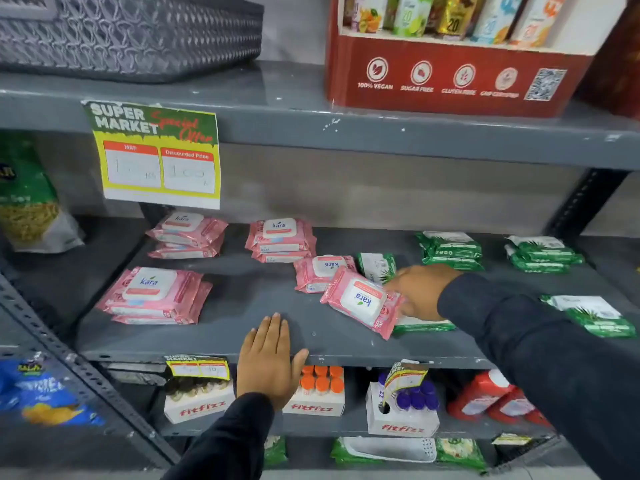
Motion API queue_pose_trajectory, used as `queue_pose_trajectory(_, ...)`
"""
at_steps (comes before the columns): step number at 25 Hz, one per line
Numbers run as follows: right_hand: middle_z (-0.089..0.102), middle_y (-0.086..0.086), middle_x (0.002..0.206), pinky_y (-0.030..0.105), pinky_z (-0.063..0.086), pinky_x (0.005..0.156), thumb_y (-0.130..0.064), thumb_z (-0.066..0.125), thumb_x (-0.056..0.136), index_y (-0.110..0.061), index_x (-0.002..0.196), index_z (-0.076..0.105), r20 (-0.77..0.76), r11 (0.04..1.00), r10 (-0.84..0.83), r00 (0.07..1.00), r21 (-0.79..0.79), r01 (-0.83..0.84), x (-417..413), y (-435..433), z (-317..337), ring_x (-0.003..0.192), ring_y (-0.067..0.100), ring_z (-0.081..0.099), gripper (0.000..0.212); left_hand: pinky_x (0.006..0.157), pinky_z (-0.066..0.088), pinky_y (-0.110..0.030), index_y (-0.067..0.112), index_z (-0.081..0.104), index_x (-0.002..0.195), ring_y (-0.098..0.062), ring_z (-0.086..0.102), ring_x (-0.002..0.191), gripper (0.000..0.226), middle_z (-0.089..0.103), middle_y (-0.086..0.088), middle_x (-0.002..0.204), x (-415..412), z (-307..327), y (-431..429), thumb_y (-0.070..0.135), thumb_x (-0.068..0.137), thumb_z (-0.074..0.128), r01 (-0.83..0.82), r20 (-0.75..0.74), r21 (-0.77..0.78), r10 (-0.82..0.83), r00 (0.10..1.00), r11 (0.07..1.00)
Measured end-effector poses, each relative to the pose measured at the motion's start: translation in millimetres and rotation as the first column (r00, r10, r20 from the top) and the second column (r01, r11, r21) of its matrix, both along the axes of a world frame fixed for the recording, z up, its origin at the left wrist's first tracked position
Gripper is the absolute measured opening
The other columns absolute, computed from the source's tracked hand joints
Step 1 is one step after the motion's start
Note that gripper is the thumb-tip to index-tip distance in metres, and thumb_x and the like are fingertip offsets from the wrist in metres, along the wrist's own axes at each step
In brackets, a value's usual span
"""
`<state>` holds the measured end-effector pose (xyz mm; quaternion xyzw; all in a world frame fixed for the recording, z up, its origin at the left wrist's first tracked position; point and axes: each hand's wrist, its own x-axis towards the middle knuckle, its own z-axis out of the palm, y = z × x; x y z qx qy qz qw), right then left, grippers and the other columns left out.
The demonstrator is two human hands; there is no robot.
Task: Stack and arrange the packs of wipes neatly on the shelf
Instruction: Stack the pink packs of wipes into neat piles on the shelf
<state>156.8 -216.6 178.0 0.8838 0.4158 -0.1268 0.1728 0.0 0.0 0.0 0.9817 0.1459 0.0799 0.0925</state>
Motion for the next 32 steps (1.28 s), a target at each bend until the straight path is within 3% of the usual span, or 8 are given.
queue_pose_trajectory(8,0.055,-0.002,0.116,0.038,0.051,0.079,-0.025,0.053,0.089,-0.028,0.115,0.058,-0.033,0.981,0.139,0.99,0.141,-0.133,44,8,-3,0.1,0.023,0.056,0.027,0.102,0.039,-0.048,0.003,0.056,0.126,-0.031,0.052,0.122,0.074,0.055,-0.015,0.134,2,-3,-2,0.055,0.094,0.014,-0.077,0.036,0.057,0.075,0.997,0.995)
queue_pose_trajectory(14,0.044,-0.007,0.132,0.028,0.035,0.074,-0.009,0.05,0.085,-0.035,0.134,0.045,0.021,0.943,0.31,0.95,0.121,-0.311,58,20,-30,0.118,0.021,0.048,0.055,0.106,0.034,-0.045,0.005,0.053,0.13,-0.029,0.047,0.127,0.064,0.052,-0.013,0.137,4,1,-12,0.051,0.091,0.029,-0.148,0.068,0.079,0.143,0.987,0.986)
queue_pose_trajectory(18,0.052,-0.006,0.126,0.032,0.047,0.075,-0.009,0.047,0.087,-0.038,0.126,0.053,-0.077,0.899,0.172,0.982,0.42,-0.125,59,20,-38,0.103,0.022,0.057,0.049,0.108,0.031,-0.044,0.007,0.051,0.132,-0.028,0.043,0.13,0.066,0.049,-0.011,0.14,4,4,-21,0.052,0.091,0.026,-0.212,0.077,0.065,0.207,0.975,0.975)
queue_pose_trajectory(21,0.061,0.002,0.123,0.031,0.047,0.085,-0.009,0.059,0.087,-0.024,0.127,0.058,-0.29,0.639,0.011,0.957,0.738,0.216,58,2,-50,0.102,0.02,0.061,0.042,0.109,0.03,-0.044,0.007,0.05,0.133,-0.027,0.041,0.131,0.071,0.048,-0.01,0.142,2,3,-24,0.057,0.092,0.02,-0.213,0.082,0.048,0.209,0.975,0.976)
queue_pose_trajectory(24,0.065,0.004,0.118,0.032,0.049,0.087,-0.012,0.067,0.084,-0.018,0.124,0.06,-0.507,0.245,-0.101,0.856,0.821,0.516,36,-22,-73,0.101,0.016,0.061,0.041,0.107,0.033,-0.046,0.007,0.051,0.132,-0.029,0.044,0.129,0.074,0.05,-0.011,0.14,1,4,-21,0.059,0.093,0.015,-0.188,0.089,0.037,0.184,0.979,0.981)
queue_pose_trajectory(26,0.064,0.003,0.114,0.029,0.044,0.084,-0.014,0.069,0.082,-0.021,0.12,0.062,-0.512,0.053,-0.218,0.831,0.844,0.534,8,-28,-92,0.101,0.016,0.06,0.039,0.105,0.034,-0.047,0.006,0.052,0.13,-0.03,0.046,0.127,0.073,0.052,-0.012,0.138,1,3,-20,0.058,0.093,0.016,-0.191,0.098,0.03,0.187,0.977,0.981)
queue_pose_trajectory(28,0.06,0.007,0.114,0.029,0.041,0.084,-0.017,0.072,0.079,-0.019,0.121,0.062,-0.407,0.11,-0.288,0.866,0.885,0.453,-13,-25,-102,0.099,0.02,0.056,0.043,0.105,0.035,-0.047,0.007,0.052,0.13,-0.03,0.047,0.126,0.072,0.052,-0.011,0.137,2,0,-22,0.058,0.093,0.018,-0.198,0.099,0.021,0.195,0.976,0.98)
queue_pose_trajectory(32,0.056,0.011,0.123,0.041,0.042,0.09,-0.032,0.074,0.073,-0.015,0.127,0.055,-0.059,0.495,-0.307,0.95,0.843,0.212,-16,0,-93,0.108,0.033,0.051,0.06,0.105,0.034,-0.046,0.008,0.051,0.131,-0.029,0.045,0.128,0.068,0.051,-0.01,0.139,2,-6,-19,0.057,0.093,0.022,-0.191,0.106,0.015,0.188,0.976,0.982)
